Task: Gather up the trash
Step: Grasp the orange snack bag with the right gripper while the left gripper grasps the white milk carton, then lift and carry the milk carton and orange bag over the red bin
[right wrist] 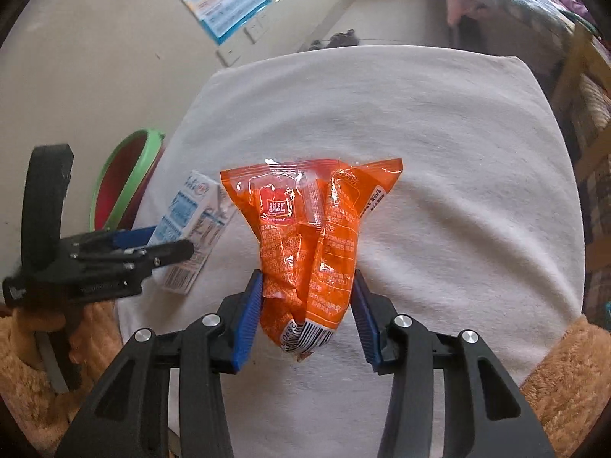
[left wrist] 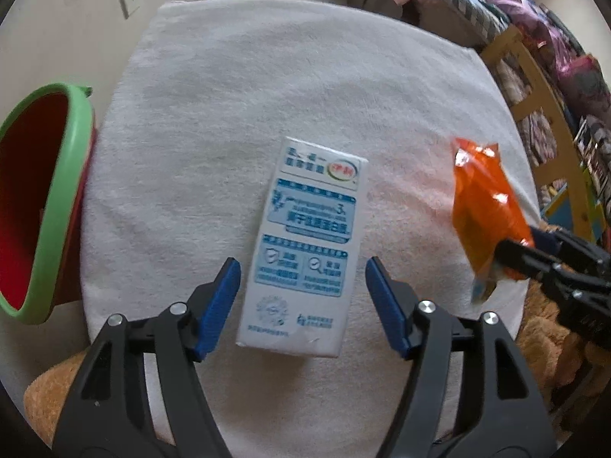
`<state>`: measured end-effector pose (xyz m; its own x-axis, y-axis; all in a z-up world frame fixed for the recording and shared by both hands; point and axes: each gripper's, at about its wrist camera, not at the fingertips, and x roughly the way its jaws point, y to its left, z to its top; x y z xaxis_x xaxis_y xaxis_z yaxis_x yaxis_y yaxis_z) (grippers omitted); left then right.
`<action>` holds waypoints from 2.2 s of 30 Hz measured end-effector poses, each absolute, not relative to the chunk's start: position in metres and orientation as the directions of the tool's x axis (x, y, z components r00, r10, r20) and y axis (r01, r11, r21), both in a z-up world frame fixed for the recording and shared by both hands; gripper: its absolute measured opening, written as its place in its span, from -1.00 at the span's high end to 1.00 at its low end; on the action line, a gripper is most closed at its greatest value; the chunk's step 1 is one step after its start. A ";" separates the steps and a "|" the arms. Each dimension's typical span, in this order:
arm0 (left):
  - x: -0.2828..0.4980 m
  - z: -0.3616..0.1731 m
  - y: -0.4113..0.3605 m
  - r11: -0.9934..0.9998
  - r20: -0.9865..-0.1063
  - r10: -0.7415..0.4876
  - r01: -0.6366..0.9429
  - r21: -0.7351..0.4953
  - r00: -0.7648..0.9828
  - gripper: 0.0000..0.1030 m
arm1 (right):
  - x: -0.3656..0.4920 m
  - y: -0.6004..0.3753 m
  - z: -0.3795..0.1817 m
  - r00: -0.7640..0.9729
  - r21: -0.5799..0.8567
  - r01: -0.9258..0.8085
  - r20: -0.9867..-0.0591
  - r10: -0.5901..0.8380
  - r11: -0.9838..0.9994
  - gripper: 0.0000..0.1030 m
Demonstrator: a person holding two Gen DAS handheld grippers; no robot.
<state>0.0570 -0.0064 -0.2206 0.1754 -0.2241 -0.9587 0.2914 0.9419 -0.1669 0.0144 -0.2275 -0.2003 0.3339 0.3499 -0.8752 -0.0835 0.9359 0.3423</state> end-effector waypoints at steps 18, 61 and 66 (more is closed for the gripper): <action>0.045 -0.168 0.027 0.964 -0.892 -0.244 0.199 -0.179 0.380 -0.02 | 0.010 -0.223 -0.175 0.440 0.304 -0.110 -0.839 0.320 0.946 0.14; 0.018 -0.117 0.122 0.993 -0.809 -0.033 -0.069 -0.091 0.586 -0.01 | 0.016 -0.108 -0.100 0.544 0.120 -0.419 -0.761 0.354 0.900 0.13; 0.017 -0.119 0.130 0.993 -0.812 -0.012 -0.089 -0.079 0.583 -0.01 | 0.018 -0.098 -0.105 0.524 0.121 -0.438 -0.771 0.362 0.891 0.13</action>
<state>0.0172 0.1304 -0.1193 0.5834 -0.0123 -0.8121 -0.0890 0.9929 -0.0790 0.0185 -0.0984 -0.1050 0.5239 0.3624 -0.7708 -0.4383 0.8907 0.1208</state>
